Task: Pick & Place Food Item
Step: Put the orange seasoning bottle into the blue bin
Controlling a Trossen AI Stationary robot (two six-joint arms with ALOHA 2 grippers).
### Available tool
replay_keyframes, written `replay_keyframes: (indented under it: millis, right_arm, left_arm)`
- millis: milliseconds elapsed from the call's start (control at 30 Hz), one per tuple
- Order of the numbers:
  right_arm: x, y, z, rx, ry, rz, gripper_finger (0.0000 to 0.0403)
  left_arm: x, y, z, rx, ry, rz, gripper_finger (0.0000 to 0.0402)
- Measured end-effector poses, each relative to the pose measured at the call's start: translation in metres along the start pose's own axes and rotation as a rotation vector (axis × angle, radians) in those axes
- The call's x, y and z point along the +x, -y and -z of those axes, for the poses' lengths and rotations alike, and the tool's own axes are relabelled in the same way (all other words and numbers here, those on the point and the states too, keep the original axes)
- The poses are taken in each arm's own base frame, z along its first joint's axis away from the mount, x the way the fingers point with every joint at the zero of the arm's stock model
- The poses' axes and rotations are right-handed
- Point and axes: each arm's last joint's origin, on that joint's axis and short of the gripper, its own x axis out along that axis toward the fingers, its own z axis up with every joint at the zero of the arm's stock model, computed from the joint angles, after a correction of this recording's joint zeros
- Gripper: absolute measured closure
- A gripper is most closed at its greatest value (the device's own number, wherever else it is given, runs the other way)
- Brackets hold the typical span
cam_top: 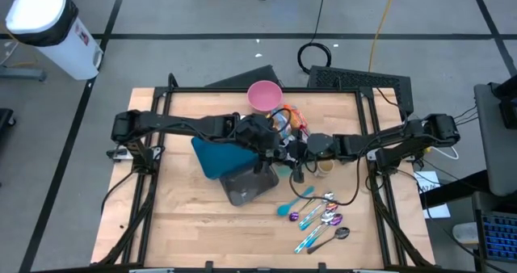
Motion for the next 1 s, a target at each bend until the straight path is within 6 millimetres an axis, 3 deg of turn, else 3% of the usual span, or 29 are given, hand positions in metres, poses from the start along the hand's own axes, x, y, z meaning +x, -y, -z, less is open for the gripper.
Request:
replay_keyframes:
  millis: [433,600,767,1000]
  right_arm:
    - [0.000,0.000,0.001,0.001,-0.007,-0.001,0.0283]
    - [0.000,0.000,0.001,0.000,-0.007,0.000,0.0279]
    - [0.000,0.000,0.001,0.001,-0.004,0.005,0.0232]
    - [-0.020,0.002,-0.011,0.007,0.020,0.007,0.0145]
  left_arm:
    - [0.002,0.000,0.000,-0.024,0.003,0.000,0.0122]
    - [0.002,0.000,0.001,-0.022,-0.004,0.014,0.0184]
    - [-0.003,0.000,-0.001,-0.001,0.002,0.002,0.0194]
    - [-0.044,0.002,-0.011,0.021,-0.014,-0.083,0.0194]
